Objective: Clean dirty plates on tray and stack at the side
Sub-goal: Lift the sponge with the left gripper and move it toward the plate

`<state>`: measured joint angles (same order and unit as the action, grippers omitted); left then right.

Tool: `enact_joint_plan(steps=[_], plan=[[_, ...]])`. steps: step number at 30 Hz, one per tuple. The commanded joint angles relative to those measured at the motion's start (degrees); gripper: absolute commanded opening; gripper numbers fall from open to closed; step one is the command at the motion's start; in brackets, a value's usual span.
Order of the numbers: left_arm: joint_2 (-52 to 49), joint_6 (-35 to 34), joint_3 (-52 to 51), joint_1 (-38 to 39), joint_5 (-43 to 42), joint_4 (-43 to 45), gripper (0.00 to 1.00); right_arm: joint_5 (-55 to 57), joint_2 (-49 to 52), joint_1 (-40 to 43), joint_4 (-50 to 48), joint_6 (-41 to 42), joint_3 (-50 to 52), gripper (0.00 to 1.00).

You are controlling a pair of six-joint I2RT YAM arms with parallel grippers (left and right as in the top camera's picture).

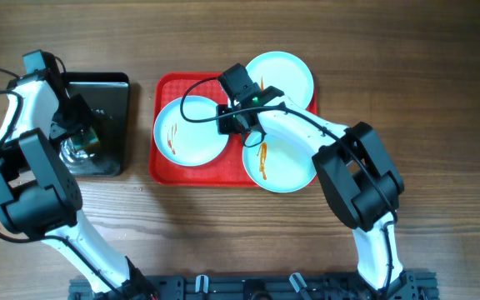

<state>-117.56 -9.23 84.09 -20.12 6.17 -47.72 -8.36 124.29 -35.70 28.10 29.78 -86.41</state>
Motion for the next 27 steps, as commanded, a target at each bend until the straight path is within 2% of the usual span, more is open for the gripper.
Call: enact_joint_plan(steps=[1, 2, 3, 4, 5, 6, 7, 8, 9, 12, 17, 21, 23, 25, 27], plan=[[-0.98, 0.02, 0.79, -0.24, -0.35, 0.17, 0.21, 0.44, 1.88, -0.24, -0.09, 0.39, -0.35, 0.04], [-1.01, 0.0, 0.42, -0.24, -0.61, 0.24, 0.21, -0.04, 1.88, -0.24, -0.09, 0.42, -0.35, 0.04], [-1.09, 0.0, -0.09, -0.26, -0.76, 0.24, 0.25, -0.59, 1.88, -0.24, -0.11, 0.39, -0.35, 0.04], [-1.31, 0.0, -1.03, -0.24, -0.74, 0.61, 0.55, -0.61, 1.88, -0.24, -0.11, 0.42, -0.35, 0.04], [-1.4, 0.02, -2.01, -0.24, -0.72, 1.29, 0.66, -0.61, 1.88, -0.24, -0.11, 0.42, -0.35, 0.04], [-1.4, 0.02, -2.71, -0.26, -0.72, 1.73, 0.66, -0.61, 1.88, -0.24, -0.11, 0.39, -0.35, 0.04], [-1.4, 0.0, -3.23, -0.26, -0.72, 1.84, 0.59, -0.61, 1.88, -0.24, -0.11, 0.39, -0.35, 0.04], [-1.4, -0.17, -3.26, -0.26, -0.74, 1.81, 0.42, -0.61, 1.88, -0.24, -0.11, 0.42, -0.35, 0.04], [-1.4, -0.17, -3.26, -0.24, -0.72, 1.92, 0.35, -0.61, 1.88, -0.24, -0.15, 0.42, -0.35, 0.04], [-1.4, -0.17, -3.26, -0.26, -0.74, 1.88, 0.04, -0.61, 1.88, -0.24, -0.24, 0.39, -0.35, 0.04], [1.55, -0.17, -1.77, 0.92, -0.76, -1.44, 0.04, -1.99, 1.84, -0.22, -0.26, 0.39, -0.37, 0.05], [9.33, 0.02, 0.72, 3.78, -0.79, -4.66, 0.04, -2.01, 1.84, -0.22, -0.26, 0.37, -0.37, 0.04], [13.92, 3.1, 0.7, 6.27, -1.86, -5.55, 0.04, -2.19, 1.81, -0.22, -0.46, 0.22, -0.37, 0.04], [14.51, 3.89, 0.7, 7.54, -2.05, -6.56, 0.04, -3.19, 1.81, -0.13, -0.48, 0.17, -0.37, 0.04], [13.57, 6.03, 0.5, 8.39, -5.92, -7.61, 0.04, -5.09, 1.81, 0.7, -0.42, 0.15, -0.37, 0.04]])
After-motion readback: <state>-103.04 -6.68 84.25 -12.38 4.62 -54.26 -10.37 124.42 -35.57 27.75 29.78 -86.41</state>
